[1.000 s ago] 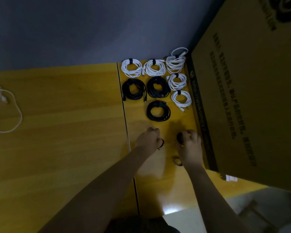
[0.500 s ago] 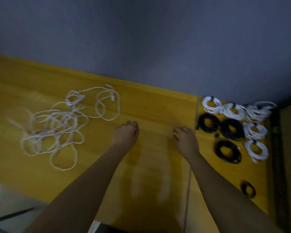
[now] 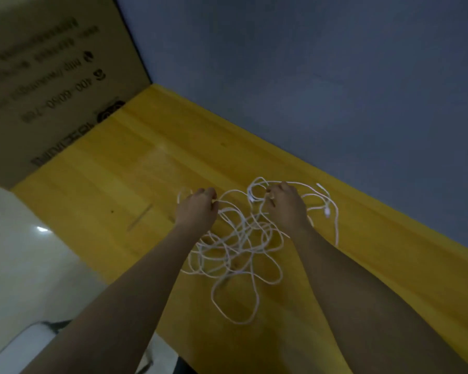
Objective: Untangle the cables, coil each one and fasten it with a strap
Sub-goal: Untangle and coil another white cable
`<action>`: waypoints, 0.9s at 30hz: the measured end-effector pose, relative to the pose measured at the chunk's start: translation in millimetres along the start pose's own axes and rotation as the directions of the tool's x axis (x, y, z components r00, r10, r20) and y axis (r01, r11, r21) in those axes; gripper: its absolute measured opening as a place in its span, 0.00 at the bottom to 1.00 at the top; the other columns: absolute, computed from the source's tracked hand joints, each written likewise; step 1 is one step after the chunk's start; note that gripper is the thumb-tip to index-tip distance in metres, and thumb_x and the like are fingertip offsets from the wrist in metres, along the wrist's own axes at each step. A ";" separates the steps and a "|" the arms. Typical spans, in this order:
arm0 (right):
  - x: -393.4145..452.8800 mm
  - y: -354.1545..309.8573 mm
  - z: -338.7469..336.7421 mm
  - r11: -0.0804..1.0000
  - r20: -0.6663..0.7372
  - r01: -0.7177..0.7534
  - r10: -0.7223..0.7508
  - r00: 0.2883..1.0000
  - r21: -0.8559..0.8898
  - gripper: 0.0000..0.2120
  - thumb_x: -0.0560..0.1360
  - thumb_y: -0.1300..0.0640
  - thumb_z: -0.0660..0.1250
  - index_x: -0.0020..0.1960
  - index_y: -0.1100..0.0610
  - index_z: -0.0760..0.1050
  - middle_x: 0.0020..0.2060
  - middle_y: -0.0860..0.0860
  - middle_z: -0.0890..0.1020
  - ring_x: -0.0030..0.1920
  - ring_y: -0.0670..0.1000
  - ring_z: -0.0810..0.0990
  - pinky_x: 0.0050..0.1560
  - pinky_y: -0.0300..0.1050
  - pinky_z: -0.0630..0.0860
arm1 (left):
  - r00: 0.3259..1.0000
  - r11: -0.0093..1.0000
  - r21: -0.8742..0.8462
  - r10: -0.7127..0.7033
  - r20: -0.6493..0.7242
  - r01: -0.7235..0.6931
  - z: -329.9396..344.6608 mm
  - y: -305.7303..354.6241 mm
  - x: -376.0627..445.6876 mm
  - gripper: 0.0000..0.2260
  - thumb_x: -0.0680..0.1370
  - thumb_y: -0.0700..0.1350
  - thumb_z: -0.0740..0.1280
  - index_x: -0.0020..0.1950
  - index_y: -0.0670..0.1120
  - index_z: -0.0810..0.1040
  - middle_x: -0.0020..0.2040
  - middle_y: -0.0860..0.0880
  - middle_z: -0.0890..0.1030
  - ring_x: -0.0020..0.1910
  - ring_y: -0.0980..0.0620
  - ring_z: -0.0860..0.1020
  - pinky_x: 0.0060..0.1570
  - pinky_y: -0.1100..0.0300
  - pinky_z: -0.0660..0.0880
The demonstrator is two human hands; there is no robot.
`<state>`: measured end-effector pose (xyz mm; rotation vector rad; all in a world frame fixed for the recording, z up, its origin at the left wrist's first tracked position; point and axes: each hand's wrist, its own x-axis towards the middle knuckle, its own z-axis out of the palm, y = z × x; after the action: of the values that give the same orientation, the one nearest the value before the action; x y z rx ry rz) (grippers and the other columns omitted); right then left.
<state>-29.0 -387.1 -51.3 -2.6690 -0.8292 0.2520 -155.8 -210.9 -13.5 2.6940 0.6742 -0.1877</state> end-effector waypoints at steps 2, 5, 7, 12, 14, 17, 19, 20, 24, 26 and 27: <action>35.1 -14.5 15.7 0.996 0.069 -0.071 0.074 0.995 -0.045 0.18 0.80 0.53 0.60 0.69 0.56 0.69 0.64 0.56 0.70 0.64 0.59 0.68 0.56 0.53 0.72 | 0.999 0.999 0.010 0.030 0.019 -0.030 -8.4 -26.1 28.2 0.11 0.82 0.48 0.58 0.61 0.45 0.72 0.57 0.45 0.76 0.53 0.43 0.77 0.48 0.49 0.76; 66.4 -20.4 42.7 0.974 0.242 -0.176 0.207 0.948 -0.141 0.23 0.78 0.47 0.64 0.70 0.54 0.67 0.68 0.55 0.65 0.67 0.60 0.65 0.60 0.56 0.71 | 0.996 0.996 0.024 0.081 0.022 -0.081 -14.0 -56.4 63.9 0.11 0.82 0.47 0.58 0.62 0.45 0.72 0.57 0.46 0.76 0.53 0.43 0.77 0.48 0.49 0.76; 70.1 -19.7 55.7 0.957 0.267 -0.215 0.264 0.927 -0.196 0.22 0.76 0.47 0.67 0.66 0.55 0.71 0.66 0.55 0.66 0.65 0.59 0.67 0.58 0.55 0.72 | 0.994 0.993 0.025 0.112 0.015 -0.113 -15.6 -68.7 79.2 0.11 0.82 0.47 0.58 0.61 0.46 0.73 0.56 0.46 0.77 0.52 0.44 0.77 0.47 0.50 0.76; 61.9 -17.6 56.2 0.966 0.108 -0.255 0.249 0.963 0.048 0.10 0.76 0.56 0.68 0.55 0.58 0.79 0.57 0.58 0.74 0.54 0.62 0.77 0.51 0.52 0.75 | 0.985 0.987 0.030 0.157 0.072 -0.159 -15.1 -73.3 89.5 0.10 0.82 0.47 0.59 0.60 0.46 0.73 0.55 0.46 0.77 0.52 0.45 0.77 0.48 0.50 0.76; 58.4 -21.4 46.5 0.947 -0.009 -0.247 0.254 0.967 0.204 0.10 0.75 0.58 0.69 0.54 0.62 0.80 0.51 0.60 0.78 0.51 0.62 0.78 0.49 0.50 0.75 | 0.981 0.984 0.031 0.173 0.090 -0.177 -17.2 -68.4 87.9 0.10 0.82 0.48 0.58 0.61 0.46 0.73 0.56 0.46 0.77 0.53 0.45 0.77 0.49 0.51 0.75; 51.2 -46.9 16.4 0.891 -0.167 -0.158 0.249 0.954 0.426 0.07 0.75 0.59 0.69 0.50 0.62 0.80 0.44 0.57 0.82 0.44 0.56 0.79 0.45 0.47 0.72 | 0.977 0.981 -0.026 0.192 0.087 -0.191 -30.3 -58.0 79.7 0.12 0.82 0.49 0.59 0.63 0.47 0.73 0.58 0.47 0.77 0.54 0.46 0.77 0.51 0.52 0.74; 52.7 -65.4 0.4 0.833 -0.204 -0.125 0.273 0.940 0.538 0.04 0.76 0.60 0.69 0.48 0.61 0.79 0.39 0.52 0.80 0.42 0.53 0.78 0.43 0.44 0.70 | 0.973 0.972 -0.123 0.211 0.094 -0.199 -40.5 -47.7 78.4 0.15 0.81 0.52 0.61 0.66 0.47 0.72 0.61 0.48 0.76 0.56 0.47 0.77 0.53 0.52 0.74; 52.7 -76.1 -8.6 0.815 -0.220 -0.097 0.266 0.939 0.572 0.03 0.76 0.61 0.68 0.48 0.61 0.78 0.39 0.51 0.79 0.41 0.52 0.77 0.43 0.42 0.69 | 0.970 0.958 -0.190 0.231 0.073 -0.214 -47.9 -42.2 76.4 0.18 0.80 0.53 0.62 0.68 0.48 0.71 0.63 0.48 0.75 0.57 0.47 0.76 0.54 0.51 0.74; 60.0 -118.5 -46.4 0.754 -0.306 0.048 0.207 0.929 0.655 0.02 0.76 0.63 0.67 0.44 0.60 0.77 0.36 0.50 0.78 0.38 0.45 0.74 0.40 0.34 0.69 | 0.947 0.814 -0.522 0.321 0.034 -0.257 -93.0 -18.7 75.4 0.26 0.77 0.50 0.69 0.72 0.44 0.68 0.67 0.45 0.73 0.59 0.49 0.76 0.56 0.60 0.72; 67.1 -138.8 -68.2 0.691 -0.332 0.087 0.230 0.915 0.718 0.06 0.76 0.64 0.66 0.42 0.57 0.76 0.36 0.52 0.79 0.37 0.46 0.75 0.42 0.39 0.72 | 0.910 0.663 -0.680 0.415 -0.014 -0.313 -120.5 -11.8 76.7 0.19 0.77 0.42 0.70 0.66 0.40 0.73 0.61 0.45 0.78 0.52 0.58 0.78 0.49 0.71 0.72; 69.5 -149.4 -78.5 0.640 -0.330 0.102 0.248 0.911 0.762 0.08 0.76 0.64 0.65 0.41 0.54 0.76 0.36 0.54 0.80 0.39 0.48 0.77 0.44 0.44 0.74 | 0.900 0.590 -0.739 0.433 -0.048 -0.324 -134.2 -11.5 76.5 0.16 0.76 0.39 0.70 0.63 0.39 0.75 0.56 0.47 0.79 0.47 0.65 0.77 0.47 0.74 0.71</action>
<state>-28.9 -251.9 71.3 -1.8232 -0.3381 0.0317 -88.6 -118.7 91.3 1.9295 0.0554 0.0210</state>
